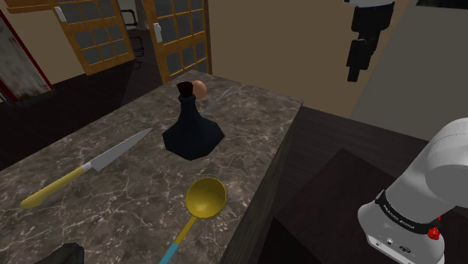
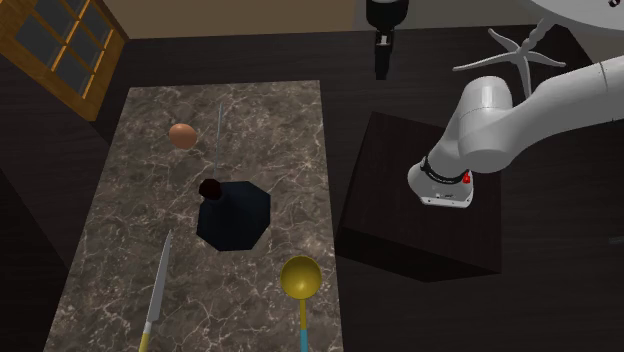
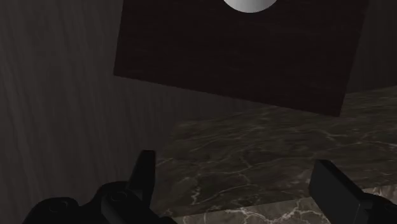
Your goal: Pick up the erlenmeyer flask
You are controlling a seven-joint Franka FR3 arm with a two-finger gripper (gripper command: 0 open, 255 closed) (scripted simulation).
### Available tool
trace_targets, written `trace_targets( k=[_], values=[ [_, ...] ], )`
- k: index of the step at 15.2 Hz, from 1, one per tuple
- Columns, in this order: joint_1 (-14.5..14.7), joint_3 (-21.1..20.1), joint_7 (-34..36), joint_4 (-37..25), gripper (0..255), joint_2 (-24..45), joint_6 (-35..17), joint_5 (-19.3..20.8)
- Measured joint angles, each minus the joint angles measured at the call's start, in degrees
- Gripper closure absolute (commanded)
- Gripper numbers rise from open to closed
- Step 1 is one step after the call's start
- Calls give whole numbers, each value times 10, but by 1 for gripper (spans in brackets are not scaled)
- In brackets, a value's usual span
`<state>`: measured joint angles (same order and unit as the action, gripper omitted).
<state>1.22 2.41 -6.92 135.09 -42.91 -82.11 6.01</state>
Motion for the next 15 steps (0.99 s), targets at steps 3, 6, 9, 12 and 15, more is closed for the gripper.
trace_targets(
  k=[3,6,9,12,15],
  values=[
    [5,-11,15,-5,0,11,-7,-12],
    [16,-38,49,-22,0,41,-27,-37],
    [27,-66,85,-39,0,65,-41,-61],
    [36,-94,122,-71,0,110,-61,-82],
    [45,-122,161,-103,0,153,-82,-97]
  ],
)
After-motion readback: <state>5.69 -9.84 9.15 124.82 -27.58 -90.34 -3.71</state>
